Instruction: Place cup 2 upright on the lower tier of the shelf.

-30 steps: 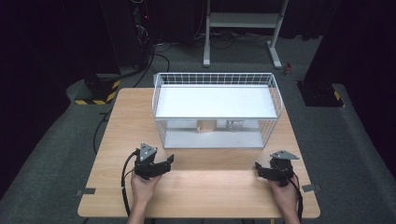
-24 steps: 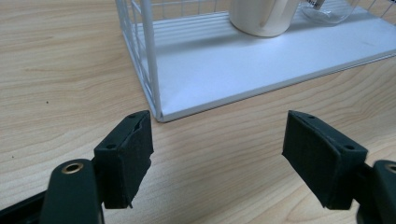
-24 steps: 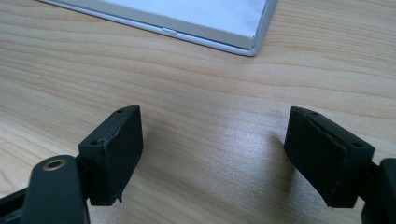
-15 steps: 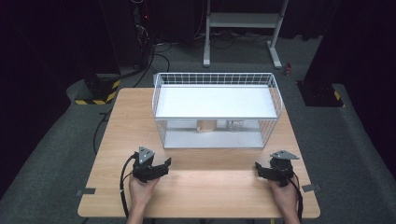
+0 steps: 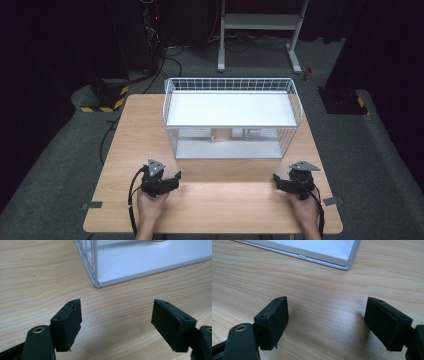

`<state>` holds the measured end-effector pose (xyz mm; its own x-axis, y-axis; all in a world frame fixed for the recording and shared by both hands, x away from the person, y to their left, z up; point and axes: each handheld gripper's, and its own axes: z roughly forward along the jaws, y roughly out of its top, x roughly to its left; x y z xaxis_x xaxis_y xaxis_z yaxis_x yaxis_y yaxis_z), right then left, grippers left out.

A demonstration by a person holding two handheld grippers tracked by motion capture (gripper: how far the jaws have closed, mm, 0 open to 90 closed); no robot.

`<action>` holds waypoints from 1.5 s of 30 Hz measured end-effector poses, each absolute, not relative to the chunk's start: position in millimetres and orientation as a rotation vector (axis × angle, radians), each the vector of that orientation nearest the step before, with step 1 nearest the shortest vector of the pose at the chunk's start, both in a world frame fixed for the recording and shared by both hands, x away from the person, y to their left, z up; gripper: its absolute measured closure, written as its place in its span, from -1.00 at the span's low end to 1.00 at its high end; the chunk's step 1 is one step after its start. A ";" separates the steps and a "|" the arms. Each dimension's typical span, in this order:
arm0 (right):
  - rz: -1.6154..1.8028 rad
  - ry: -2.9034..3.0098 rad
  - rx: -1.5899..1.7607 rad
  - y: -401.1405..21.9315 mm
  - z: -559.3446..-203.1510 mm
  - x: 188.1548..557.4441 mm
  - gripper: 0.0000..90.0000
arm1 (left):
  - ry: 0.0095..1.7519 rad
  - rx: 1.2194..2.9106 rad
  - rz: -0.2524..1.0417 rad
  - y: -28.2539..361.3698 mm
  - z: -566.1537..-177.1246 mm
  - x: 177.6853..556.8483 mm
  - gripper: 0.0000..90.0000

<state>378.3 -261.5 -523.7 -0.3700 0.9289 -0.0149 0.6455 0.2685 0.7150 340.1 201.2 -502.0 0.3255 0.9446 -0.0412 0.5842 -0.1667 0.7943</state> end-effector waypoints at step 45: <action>0.876 2.110 1.423 -261.4 -523.7 378.2 -0.56 | 1.436 1.925 0.645 194.9 -528.0 352.6 -0.51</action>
<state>378.2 -261.4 -523.7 -0.3692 0.9292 -0.0137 0.6464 0.2674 0.7146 352.6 194.9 -528.0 0.2813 0.9596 0.0085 0.6438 -0.1953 0.7398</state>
